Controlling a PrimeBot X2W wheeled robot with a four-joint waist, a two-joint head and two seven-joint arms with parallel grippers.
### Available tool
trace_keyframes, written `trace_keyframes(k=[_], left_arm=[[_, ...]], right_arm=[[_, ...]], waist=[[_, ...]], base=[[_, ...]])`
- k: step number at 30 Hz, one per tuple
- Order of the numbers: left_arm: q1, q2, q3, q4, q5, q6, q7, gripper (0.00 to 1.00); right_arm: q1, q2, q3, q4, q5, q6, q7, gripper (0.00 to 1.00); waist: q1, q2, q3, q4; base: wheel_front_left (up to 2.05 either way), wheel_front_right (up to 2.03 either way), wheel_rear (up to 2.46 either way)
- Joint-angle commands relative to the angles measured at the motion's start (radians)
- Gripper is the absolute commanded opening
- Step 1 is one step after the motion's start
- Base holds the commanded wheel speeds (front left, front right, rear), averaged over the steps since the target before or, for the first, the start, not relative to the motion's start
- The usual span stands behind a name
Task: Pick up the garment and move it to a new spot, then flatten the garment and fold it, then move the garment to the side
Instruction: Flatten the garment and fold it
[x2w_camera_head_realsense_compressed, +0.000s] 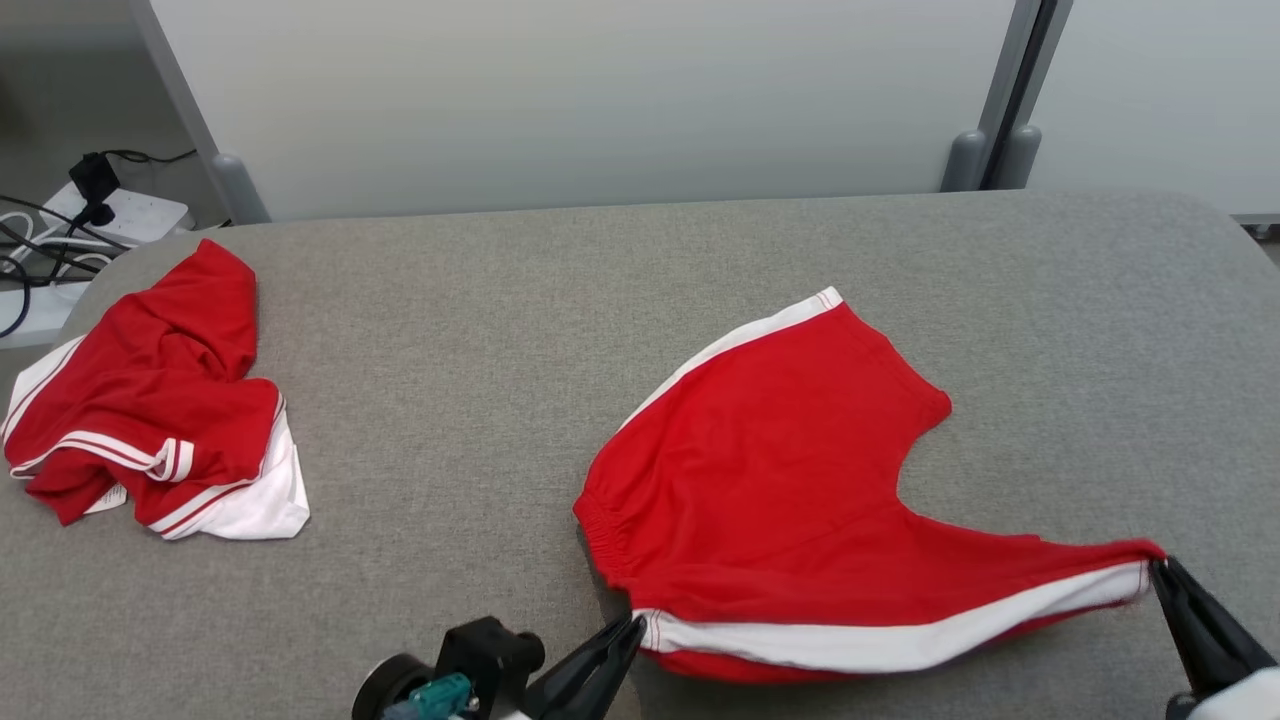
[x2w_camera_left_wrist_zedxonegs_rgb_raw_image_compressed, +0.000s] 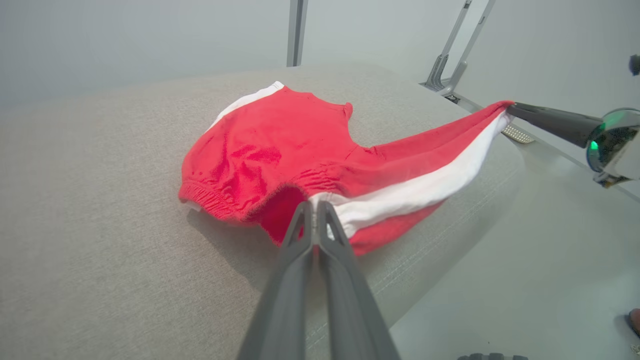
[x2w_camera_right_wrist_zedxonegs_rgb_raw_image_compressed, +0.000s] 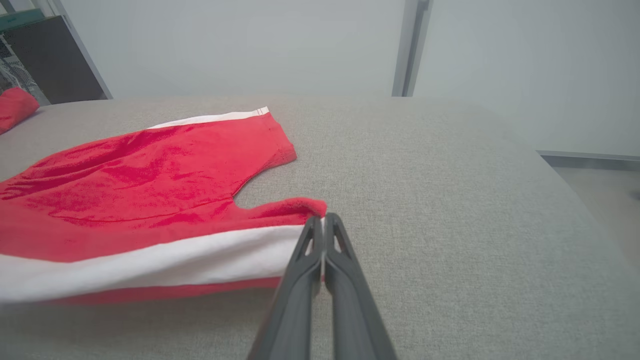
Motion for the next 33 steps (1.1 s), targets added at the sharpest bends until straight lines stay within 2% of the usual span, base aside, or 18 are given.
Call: trace_keyframes(k=[1, 5, 9, 17, 20, 27, 33], left_arm=[[-0.086, -0.014, 0.038, -0.005, -0.016, -0.019, -0.020, 0.00], [-0.164, -0.074, 0.054, 0.082, -0.067, -0.041, -0.066, 0.00], [-0.260, -0.111, 0.065, 0.174, -0.081, -0.056, -0.111, 0.00], [-0.418, -0.149, 0.099, 0.336, -0.093, -0.060, -0.209, 0.00], [-0.496, -0.163, 0.103, 0.423, -0.109, -0.065, -0.250, 0.00], [-0.614, -0.178, 0.073, 0.573, -0.154, -0.067, -0.265, 0.00], [-0.694, -0.181, 0.019, 0.646, -0.214, -0.064, -0.288, 0.00]], right_arm=[[-0.080, -0.026, 0.015, -0.007, -0.007, 0.003, 0.009, 0.00], [-0.188, -0.024, 0.033, 0.062, 0.000, 0.003, 0.019, 0.00], [-0.297, -0.033, 0.050, 0.143, 0.003, 0.003, 0.018, 0.00], [-0.526, -0.053, 0.127, 0.303, -0.002, 0.003, -0.007, 0.00], [-0.655, -0.071, 0.194, 0.400, 0.007, 0.003, -0.016, 0.00], [-0.846, -0.120, 0.323, 0.531, 0.030, 0.003, -0.034, 0.00], [-0.995, -0.146, 0.439, 0.628, 0.049, 0.003, -0.051, 0.00]], waist=[[0.0000, 0.0000, 0.014, 0.009], [0.0000, 0.0000, 0.044, 0.041], [0.0000, 0.0000, 0.088, 0.075], [0.0000, 0.0000, 0.172, 0.111], [0.0000, 0.0000, 0.215, 0.131], [0.0000, 0.0000, 0.283, 0.168], [0.0000, 0.0000, 0.337, 0.194]], base=[[0.00, 0.00, 0.00], [0.00, 0.00, 0.00], [0.00, 0.00, 0.00], [0.00, 0.00, 0.00], [0.00, 0.00, 0.00], [0.00, 0.00, 0.00], [0.00, 0.00, 0.00]])
